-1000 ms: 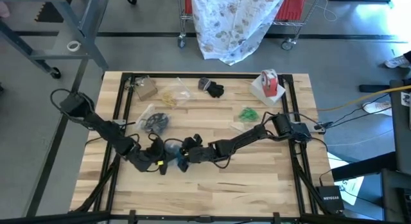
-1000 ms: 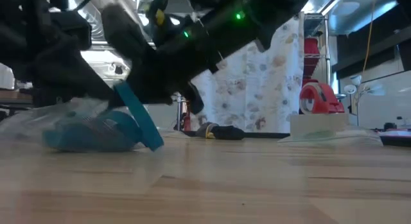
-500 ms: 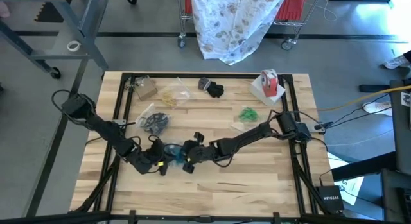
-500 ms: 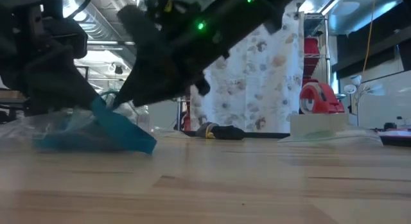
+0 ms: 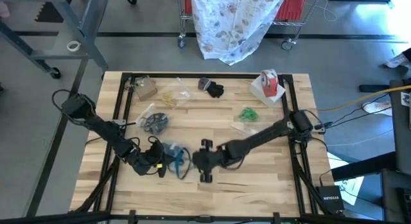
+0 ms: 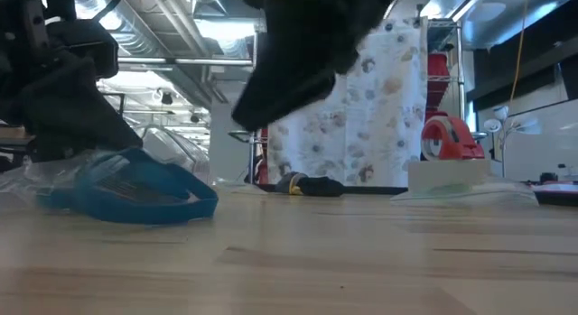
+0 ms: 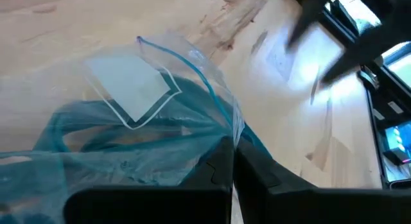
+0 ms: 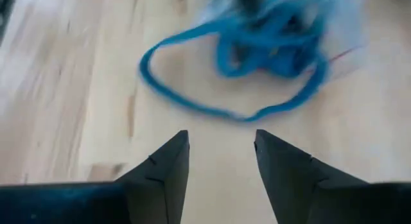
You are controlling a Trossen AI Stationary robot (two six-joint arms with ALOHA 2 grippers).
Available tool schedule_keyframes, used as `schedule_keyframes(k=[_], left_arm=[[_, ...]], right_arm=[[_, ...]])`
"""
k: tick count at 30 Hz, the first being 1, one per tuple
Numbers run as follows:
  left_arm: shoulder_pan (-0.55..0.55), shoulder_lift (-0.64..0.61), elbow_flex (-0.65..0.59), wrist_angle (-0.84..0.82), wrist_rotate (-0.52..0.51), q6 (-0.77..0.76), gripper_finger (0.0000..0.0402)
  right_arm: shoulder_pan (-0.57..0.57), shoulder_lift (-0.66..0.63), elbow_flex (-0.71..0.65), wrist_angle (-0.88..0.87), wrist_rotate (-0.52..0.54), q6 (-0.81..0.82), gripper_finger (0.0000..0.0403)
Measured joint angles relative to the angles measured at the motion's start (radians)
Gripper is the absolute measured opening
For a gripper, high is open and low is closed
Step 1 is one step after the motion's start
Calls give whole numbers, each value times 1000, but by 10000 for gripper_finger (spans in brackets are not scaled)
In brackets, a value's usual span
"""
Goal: Sort rubber bands
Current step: Put the blue rubber band into the transparent zip bag
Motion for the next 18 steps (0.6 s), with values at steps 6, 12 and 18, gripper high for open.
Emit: schedule_keyframes(k=[6, 12, 18], left_arm=[[2, 0, 0, 1, 0, 4, 0], [2, 0, 0, -1, 0, 4, 0], [12, 0, 0, 1, 0, 4, 0]], right_arm=[[40, 121, -11, 127, 113, -34, 169], [40, 204, -9, 272, 192, -336, 169], [20, 242, -6, 360, 257, -551, 169]])
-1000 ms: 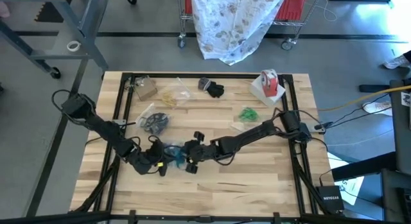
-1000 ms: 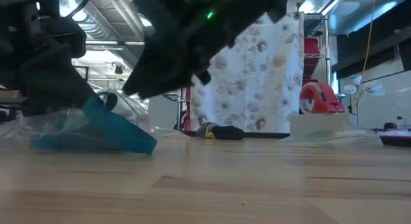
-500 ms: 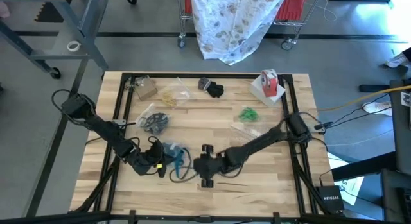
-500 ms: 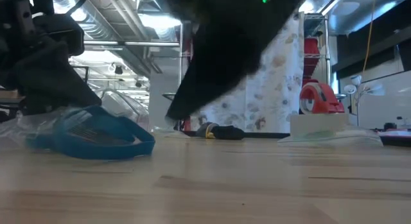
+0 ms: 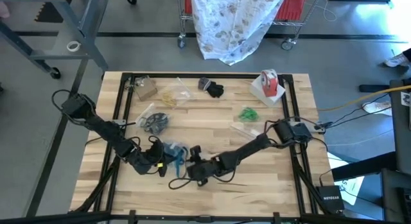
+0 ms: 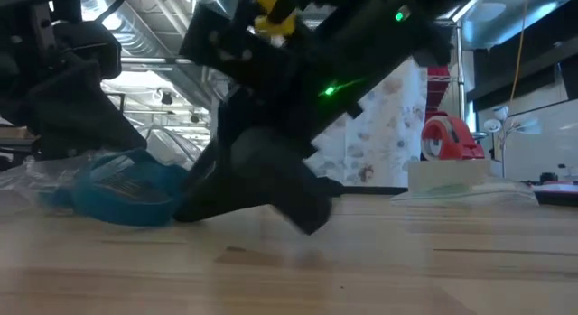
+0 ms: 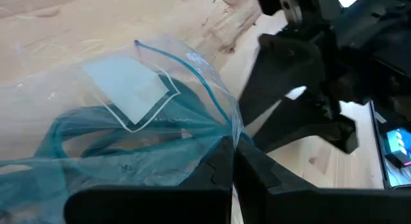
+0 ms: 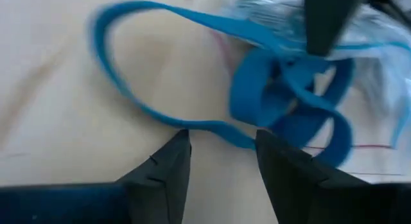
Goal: Sort rubber bands
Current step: Put the blue rubber band into the transparent zip bag
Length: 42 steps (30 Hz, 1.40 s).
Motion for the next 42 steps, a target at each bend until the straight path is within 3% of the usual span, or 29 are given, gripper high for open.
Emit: schedule_keyframes(k=[6, 13, 15, 18, 21, 26, 31, 42], left_arm=[[4, 0, 0, -2, 0, 2, 0], [4, 0, 0, 1, 0, -2, 0], [4, 0, 0, 3, 0, -8, 0], [0, 0, 0, 8, 8, -11, 0], [-5, 0, 0, 9, 74, -24, 0], [-36, -29, 7, 8, 120, -71, 0], [-43, -68, 42, 9, 118, -51, 0], [-19, -100, 75, 12, -12, -29, 0]], right_arm=[[-10, 5, -3, 51, 38, -34, 169], [-44, 23, 0, 72, -13, -44, 162], [-49, 26, 0, 74, -35, -5, 139], [-46, 24, -1, 64, -39, 96, 66], [-33, -1, -4, 13, -42, 159, 12], [-27, -83, -7, -79, 43, 333, 6], [-29, -114, 8, 6, 45, 466, 4], [-27, -101, 54, 105, -1, 542, 1]])
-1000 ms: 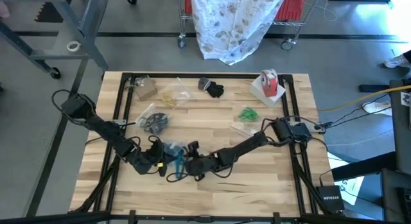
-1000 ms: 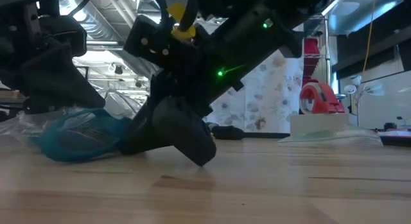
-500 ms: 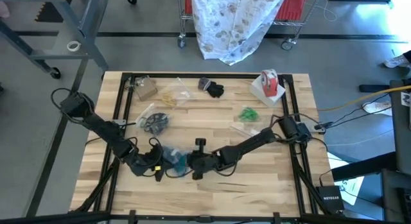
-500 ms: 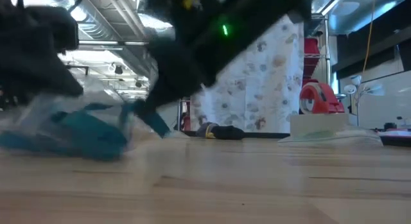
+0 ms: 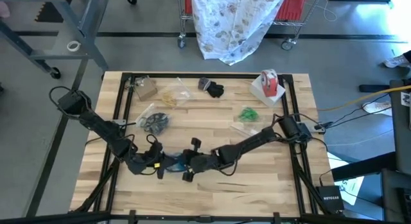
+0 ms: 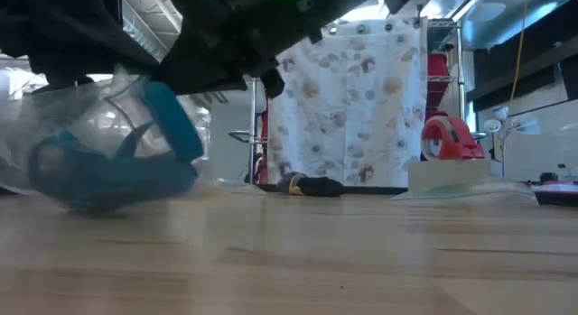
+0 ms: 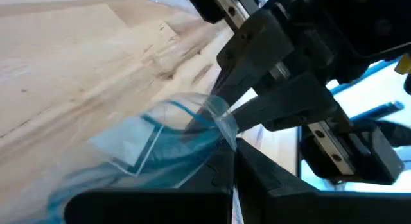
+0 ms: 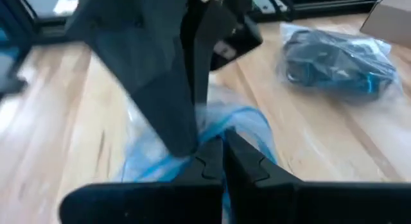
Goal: Sort rubber bands
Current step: Put the blue rubber band into the transparent zip bag
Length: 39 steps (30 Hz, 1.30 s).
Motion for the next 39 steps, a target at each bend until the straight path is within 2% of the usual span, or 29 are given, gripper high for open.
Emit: schedule_keyframes(k=[6, 12, 17, 22, 25, 28, 33, 39], left_arm=[[7, -2, 5, 153, 36, 127, 0], [2, 3, 4, 102, 64, 102, 0], [2, 3, 4, 67, 67, 90, 0], [2, 3, 3, 96, 70, 119, 0], [2, -1, 2, 103, 72, 134, 0], [-2, -2, 3, 76, 83, 130, 0], [-7, -2, 3, 35, 86, 105, 0], [-14, -2, 2, 27, 84, 100, 0]], right_arm=[[-16, 46, 1, 63, -26, 57, 1], [-37, 46, 14, 192, 32, 75, 1], [-47, 48, 27, 212, -8, 86, 1], [-52, 78, 29, 171, -30, 240, 3], [-64, 80, 28, 112, -68, 326, 28], [-67, 76, 28, 92, -77, 340, 73], [-67, 50, 50, 71, -141, 191, 148], [-67, 48, 89, -126, -214, 44, 189]])
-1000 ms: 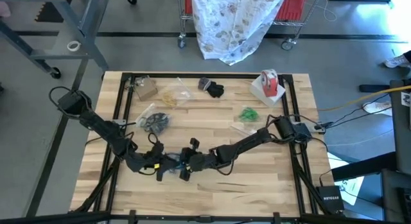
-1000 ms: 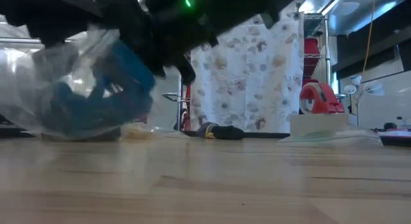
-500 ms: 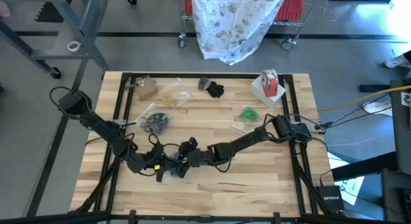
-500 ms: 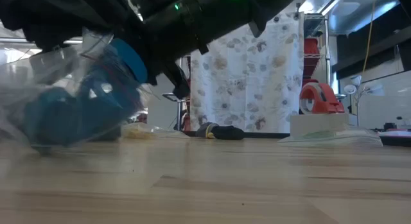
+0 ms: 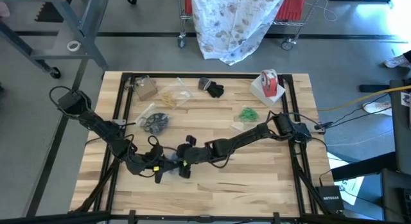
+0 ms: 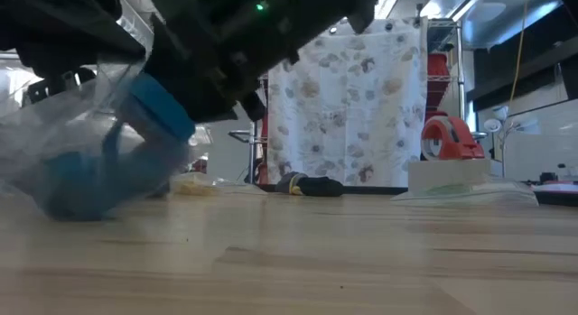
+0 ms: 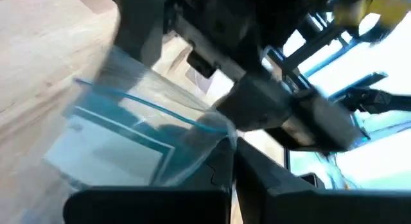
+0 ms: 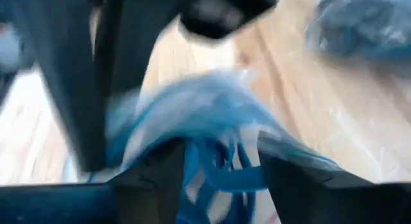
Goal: Sort rubber bands
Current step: Put the blue rubber band into the transparent zip bag
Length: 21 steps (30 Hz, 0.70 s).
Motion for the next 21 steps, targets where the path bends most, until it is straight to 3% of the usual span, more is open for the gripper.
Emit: schedule_keyframes(k=[6, 12, 21], left_arm=[[0, 0, 0, -5, -2, -3, 0], [0, 0, 0, -6, -2, 8, 0], [0, 0, 0, -5, 0, 18, 0]], right_arm=[[2, -11, 64, -151, -3, 38, 193], [-21, -17, 162, -346, 28, 314, 193], [-31, -17, 265, -678, -71, 245, 193]])
